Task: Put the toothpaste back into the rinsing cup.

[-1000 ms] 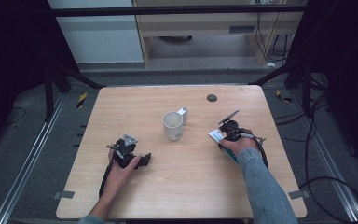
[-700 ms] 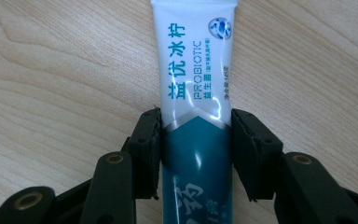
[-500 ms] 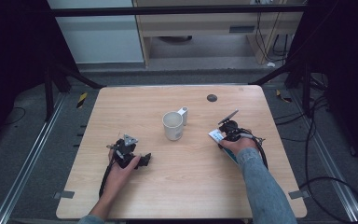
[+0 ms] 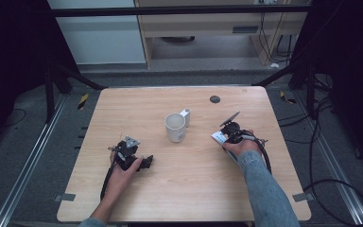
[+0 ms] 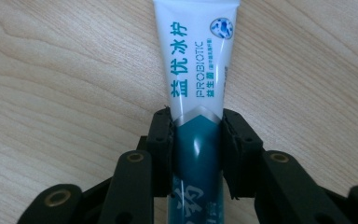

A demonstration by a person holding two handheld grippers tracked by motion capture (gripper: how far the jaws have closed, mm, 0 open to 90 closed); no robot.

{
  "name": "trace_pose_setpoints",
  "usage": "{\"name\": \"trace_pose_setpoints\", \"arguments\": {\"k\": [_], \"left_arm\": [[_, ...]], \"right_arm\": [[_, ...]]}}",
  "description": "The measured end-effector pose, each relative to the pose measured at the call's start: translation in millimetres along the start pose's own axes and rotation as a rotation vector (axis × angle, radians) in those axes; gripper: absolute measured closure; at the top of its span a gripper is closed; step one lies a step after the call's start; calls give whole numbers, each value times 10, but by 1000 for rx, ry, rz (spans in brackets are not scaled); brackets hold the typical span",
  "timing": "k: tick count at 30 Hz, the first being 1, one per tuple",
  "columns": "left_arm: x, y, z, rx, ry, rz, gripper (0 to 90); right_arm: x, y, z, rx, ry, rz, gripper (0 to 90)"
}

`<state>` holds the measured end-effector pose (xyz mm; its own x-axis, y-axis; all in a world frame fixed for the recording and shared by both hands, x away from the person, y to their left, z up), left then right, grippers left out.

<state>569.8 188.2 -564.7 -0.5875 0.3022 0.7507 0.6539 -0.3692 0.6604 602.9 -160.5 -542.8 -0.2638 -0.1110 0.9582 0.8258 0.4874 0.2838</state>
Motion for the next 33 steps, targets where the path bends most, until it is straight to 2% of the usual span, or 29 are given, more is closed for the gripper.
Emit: {"name": "trace_pose_setpoints", "arguments": {"k": [6, 16, 23, 25, 26, 31, 33], "left_arm": [[0, 0, 0, 0, 0, 0, 0], [0, 0, 0, 0, 0, 0, 0], [0, 0, 0, 0, 0, 0, 0], [0, 0, 0, 0, 0, 0, 0], [0, 0, 0, -1, 0, 0, 0], [0, 0, 0, 0, 0, 0, 0], [0, 0, 0, -1, 0, 0, 0]], "right_arm": [[53, 7, 14, -16, 4, -10, 749], [91, -6, 2, -29, 20, -7, 773], [212, -19, -13, -32, 25, -23, 776], [276, -4, -28, -31, 23, -44, 777], [327, 5, -20, -50, 29, -53, 777], [527, 76, -49, -41, 28, -127, 778], [607, 100, -51, -51, 27, -150, 779]]}}
Point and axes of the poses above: each handheld gripper's, and its own axes: x roughly backward along the jaws, y roughly out of its top, z roughly to its left, the point moved 8 cm from there along -x, roughly forward along the jaws, and after that the axes turned 4 degrees about z, right-handed, at the moved point
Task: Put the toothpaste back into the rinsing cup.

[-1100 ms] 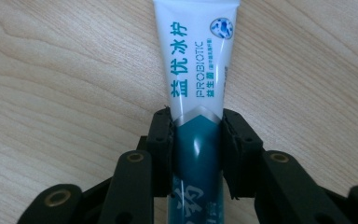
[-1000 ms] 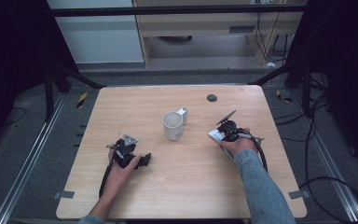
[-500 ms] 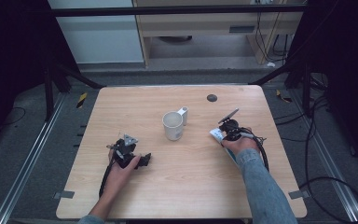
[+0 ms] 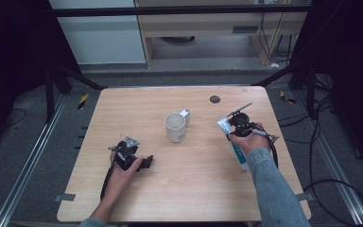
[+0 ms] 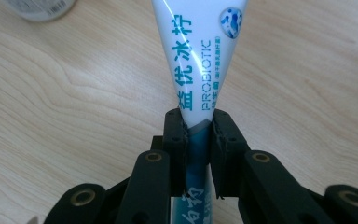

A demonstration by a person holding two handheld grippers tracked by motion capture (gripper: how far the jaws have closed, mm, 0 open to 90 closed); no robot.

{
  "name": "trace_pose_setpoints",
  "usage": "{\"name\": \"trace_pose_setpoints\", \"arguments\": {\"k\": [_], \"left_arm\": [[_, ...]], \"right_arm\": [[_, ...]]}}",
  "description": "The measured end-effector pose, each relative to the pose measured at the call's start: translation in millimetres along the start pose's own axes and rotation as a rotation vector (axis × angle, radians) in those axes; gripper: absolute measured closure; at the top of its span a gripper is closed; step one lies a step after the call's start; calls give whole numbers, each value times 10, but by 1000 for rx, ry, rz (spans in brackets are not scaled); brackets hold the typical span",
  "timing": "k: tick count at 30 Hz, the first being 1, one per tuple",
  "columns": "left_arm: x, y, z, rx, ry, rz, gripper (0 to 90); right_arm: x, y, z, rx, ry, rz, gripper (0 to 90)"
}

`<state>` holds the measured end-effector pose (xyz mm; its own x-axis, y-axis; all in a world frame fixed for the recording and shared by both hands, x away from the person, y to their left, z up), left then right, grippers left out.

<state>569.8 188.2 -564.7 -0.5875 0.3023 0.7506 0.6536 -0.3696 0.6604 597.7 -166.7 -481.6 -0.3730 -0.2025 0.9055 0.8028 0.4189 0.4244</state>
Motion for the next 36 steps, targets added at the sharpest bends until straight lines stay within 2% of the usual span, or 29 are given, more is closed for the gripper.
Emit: {"name": "trace_pose_setpoints", "arguments": {"k": [3, 8, 17, 25, 36], "left_arm": [[0, 0, 0, 0, 0, 0, 0], [0, 0, 0, 0, 0, 0, 0], [0, 0, 0, 0, 0, 0, 0], [0, 0, 1, -1, 0, 0, 0], [0, 0, 0, -1, 0, 0, 0]], "right_arm": [[91, 47, -3, 2, 5, -42, 781], [159, 79, -17, 9, -4, -81, 787], [270, 89, -62, -10, -8, -76, 792], [445, 145, -116, -9, -28, -111, 792], [580, 266, -116, -22, -38, -218, 792]]}}
Point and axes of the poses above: each handheld gripper's, and its own axes: x roughly backward along the jaws, y roughly out of its top, z roughly to its left, the point moved 8 cm from there along -x, roughly forward along the jaws, and after that the axes turned 4 degrees about z, right-handed, at the moved point
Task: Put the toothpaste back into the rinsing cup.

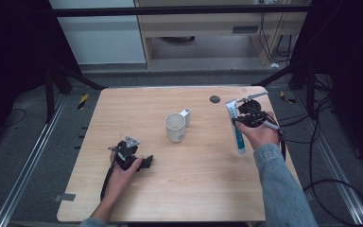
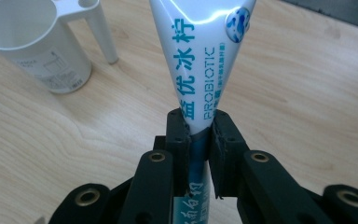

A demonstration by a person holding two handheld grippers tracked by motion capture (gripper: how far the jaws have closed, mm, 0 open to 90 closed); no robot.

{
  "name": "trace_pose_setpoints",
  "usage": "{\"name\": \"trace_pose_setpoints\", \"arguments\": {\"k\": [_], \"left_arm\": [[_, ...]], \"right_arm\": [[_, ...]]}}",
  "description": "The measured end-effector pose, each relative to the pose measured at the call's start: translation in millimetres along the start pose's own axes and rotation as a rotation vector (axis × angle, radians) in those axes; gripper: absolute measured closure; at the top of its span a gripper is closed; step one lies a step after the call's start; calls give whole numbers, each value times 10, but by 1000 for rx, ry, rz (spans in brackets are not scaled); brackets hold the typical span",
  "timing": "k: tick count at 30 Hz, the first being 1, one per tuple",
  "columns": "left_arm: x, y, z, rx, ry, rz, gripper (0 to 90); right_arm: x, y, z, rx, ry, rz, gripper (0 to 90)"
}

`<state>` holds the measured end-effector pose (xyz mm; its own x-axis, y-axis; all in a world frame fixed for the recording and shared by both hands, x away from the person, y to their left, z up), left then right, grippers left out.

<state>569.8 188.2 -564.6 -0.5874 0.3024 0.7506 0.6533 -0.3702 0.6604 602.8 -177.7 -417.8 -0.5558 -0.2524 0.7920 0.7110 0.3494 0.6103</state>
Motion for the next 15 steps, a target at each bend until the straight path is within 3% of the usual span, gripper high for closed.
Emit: {"name": "trace_pose_setpoints", "arguments": {"k": [8, 15], "left_arm": [[0, 1, 0, 0, 0, 0, 0], [-4, 4, 0, 2, 0, -1, 0]], "right_arm": [[24, 158, 71, -6, -18, -100, 792], [14, 315, 186, -20, 13, -201, 792]]}}
Point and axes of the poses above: each handheld gripper's, and its own axes: x roughly backward along the jaws, y roughly out of its top, z roughly to its left, the point moved 8 cm from there along -x, roughly forward along the jaws, and after that the axes turned 4 degrees about z, right-handed, at the moved point
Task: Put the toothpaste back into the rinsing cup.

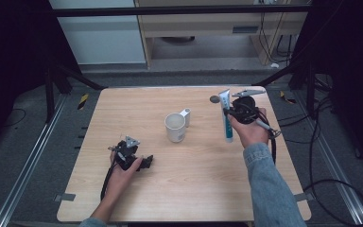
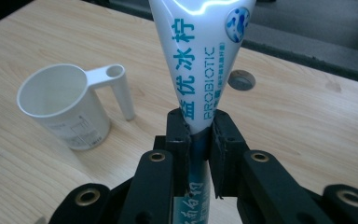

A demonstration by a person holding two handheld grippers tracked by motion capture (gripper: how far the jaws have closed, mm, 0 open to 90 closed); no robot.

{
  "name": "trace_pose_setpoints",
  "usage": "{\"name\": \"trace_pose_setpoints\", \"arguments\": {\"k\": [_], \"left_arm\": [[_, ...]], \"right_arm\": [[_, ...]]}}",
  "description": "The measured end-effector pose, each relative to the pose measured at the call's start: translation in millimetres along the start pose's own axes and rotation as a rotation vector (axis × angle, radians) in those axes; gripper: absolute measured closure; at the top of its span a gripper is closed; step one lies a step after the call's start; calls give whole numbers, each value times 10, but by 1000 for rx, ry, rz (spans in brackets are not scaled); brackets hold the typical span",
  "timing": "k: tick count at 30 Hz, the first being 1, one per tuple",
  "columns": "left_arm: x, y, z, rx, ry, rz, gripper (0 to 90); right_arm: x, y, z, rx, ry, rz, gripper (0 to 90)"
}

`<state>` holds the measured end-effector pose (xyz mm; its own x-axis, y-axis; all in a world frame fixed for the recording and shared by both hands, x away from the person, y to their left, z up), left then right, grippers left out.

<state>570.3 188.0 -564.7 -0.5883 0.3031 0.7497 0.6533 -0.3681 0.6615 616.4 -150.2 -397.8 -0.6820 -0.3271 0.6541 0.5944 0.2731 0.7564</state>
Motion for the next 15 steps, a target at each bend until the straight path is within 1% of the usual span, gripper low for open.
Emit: {"name": "trace_pose_setpoints", "arguments": {"k": [3, 8, 15], "left_arm": [[0, 0, 0, 0, 0, 0, 0], [0, 0, 1, 0, 0, 0, 0], [-7, 9, 3, 1, 2, 0, 0]], "right_arm": [[-9, 55, 57, 5, 7, -26, 793], [-17, 116, 129, 6, 12, -46, 794], [-18, 164, 150, 17, 1, -66, 794]]}}
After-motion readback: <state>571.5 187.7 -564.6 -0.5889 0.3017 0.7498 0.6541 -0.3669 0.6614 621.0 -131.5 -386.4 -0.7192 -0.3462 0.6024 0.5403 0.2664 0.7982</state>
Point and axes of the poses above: each handheld gripper's, and its own axes: x roughly backward along the jaws, y roughly out of its top, z roughly to its left, the point moved 8 cm from there along -x, roughly forward along the jaws, and after that the axes turned 4 degrees about z, right-handed, at the moved point
